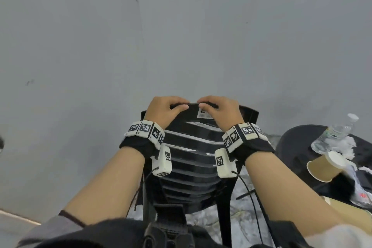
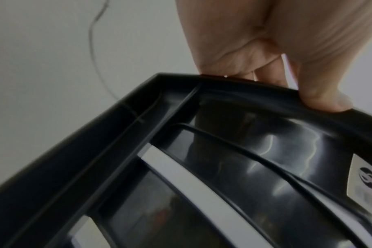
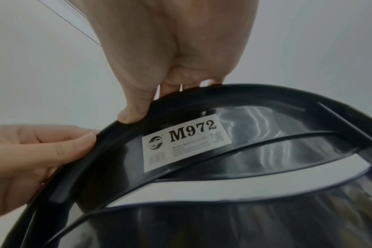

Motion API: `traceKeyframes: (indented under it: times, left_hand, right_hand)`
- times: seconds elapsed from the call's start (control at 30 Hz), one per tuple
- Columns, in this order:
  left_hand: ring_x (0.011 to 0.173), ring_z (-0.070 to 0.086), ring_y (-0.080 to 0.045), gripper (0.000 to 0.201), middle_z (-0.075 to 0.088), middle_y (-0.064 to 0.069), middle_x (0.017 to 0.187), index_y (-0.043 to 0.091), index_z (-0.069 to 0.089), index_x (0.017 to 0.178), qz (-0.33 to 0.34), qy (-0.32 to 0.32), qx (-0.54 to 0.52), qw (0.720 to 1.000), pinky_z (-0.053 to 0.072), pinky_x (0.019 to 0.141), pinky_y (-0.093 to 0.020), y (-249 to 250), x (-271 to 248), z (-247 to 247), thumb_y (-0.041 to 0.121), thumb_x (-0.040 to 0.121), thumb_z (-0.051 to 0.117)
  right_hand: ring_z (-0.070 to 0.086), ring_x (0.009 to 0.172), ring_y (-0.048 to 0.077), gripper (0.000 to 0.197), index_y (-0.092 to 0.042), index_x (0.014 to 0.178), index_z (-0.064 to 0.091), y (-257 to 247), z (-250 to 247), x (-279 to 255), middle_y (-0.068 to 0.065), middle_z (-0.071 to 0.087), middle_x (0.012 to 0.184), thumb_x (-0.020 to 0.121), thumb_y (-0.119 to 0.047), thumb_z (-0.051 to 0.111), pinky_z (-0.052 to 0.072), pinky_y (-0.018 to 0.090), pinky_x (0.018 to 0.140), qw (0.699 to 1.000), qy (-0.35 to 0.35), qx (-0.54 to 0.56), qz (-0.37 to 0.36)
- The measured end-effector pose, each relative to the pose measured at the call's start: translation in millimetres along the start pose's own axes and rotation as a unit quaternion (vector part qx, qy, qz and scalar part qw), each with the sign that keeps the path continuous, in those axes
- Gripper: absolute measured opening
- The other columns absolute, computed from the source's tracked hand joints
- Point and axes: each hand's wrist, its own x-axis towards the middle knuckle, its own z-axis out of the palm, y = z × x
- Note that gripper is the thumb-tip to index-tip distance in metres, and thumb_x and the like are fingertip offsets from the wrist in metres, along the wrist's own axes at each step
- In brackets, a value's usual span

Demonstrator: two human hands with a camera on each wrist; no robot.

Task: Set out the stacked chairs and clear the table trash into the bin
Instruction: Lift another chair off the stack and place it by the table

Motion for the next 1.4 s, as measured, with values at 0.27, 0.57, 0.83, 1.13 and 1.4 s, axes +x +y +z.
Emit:
traceKeyframes:
  times: [0.27,0.57,0.83,1.13,1.4]
  left_hand:
    - [0.096,0.063,0.001,0.015,0.072,0.01,0.098,0.025,0.075,0.097,-0.109,0.063,-0.049,0.991,0.041,0.088,-0.009,-56.1,-17.5,-48.1,0.021,0.084,0.069]
    - [0.103,0.063,-0.006,0.018,0.072,0.006,0.105,0.023,0.073,0.102,-0.12,0.132,-0.014,0.984,0.044,0.097,-0.019,-86.1,-24.0,-59.4,0.021,0.088,0.063]
    - [0.117,0.049,-0.02,0.053,0.053,0.004,0.131,0.034,0.039,0.137,0.05,0.058,0.282,0.956,0.034,0.101,-0.045,-106.0,-25.1,-38.7,0.047,0.088,0.052]
    - [0.111,0.05,-0.025,0.065,0.053,-0.002,0.123,0.035,0.035,0.136,0.026,0.077,0.332,0.94,0.033,0.099,-0.045,-117.4,-8.7,-31.9,0.048,0.08,0.064]
    - [0.123,0.038,-0.031,0.064,0.042,-0.005,0.135,0.043,0.034,0.134,0.005,0.065,0.334,0.94,0.027,0.1,-0.052,-124.6,-3.7,-35.6,0.053,0.079,0.064]
  right_hand:
    - [0.061,0.098,0.006,0.015,-0.032,0.104,0.063,4.5,17.9,23.0,-0.015,0.067,0.098,0.092,-0.026,0.057,0.049,0.038,0.096,0.997,-0.067,0.043,-0.016]
    - [0.057,0.087,-0.005,0.013,-0.033,0.097,0.064,-0.7,46.7,54.3,-0.013,0.066,0.093,0.093,-0.024,0.055,0.042,0.013,0.072,0.99,-0.124,0.066,-0.028]
    - [0.051,0.115,0.024,0.056,-0.043,0.141,0.024,25.3,65.4,57.9,-0.001,0.051,0.134,0.091,-0.046,0.048,0.038,0.05,0.101,0.97,-0.117,-0.155,-0.145]
    - [0.055,0.094,0.03,0.095,-0.051,0.142,0.0,41.0,63.9,80.9,0.014,0.052,0.111,0.081,-0.033,0.069,0.046,0.046,0.086,0.923,-0.151,-0.285,-0.209]
    - [0.053,0.092,0.028,0.092,-0.056,0.141,0.003,41.5,62.2,83.1,0.013,0.054,0.106,0.081,-0.034,0.069,0.047,0.044,0.087,0.929,-0.171,-0.265,-0.194]
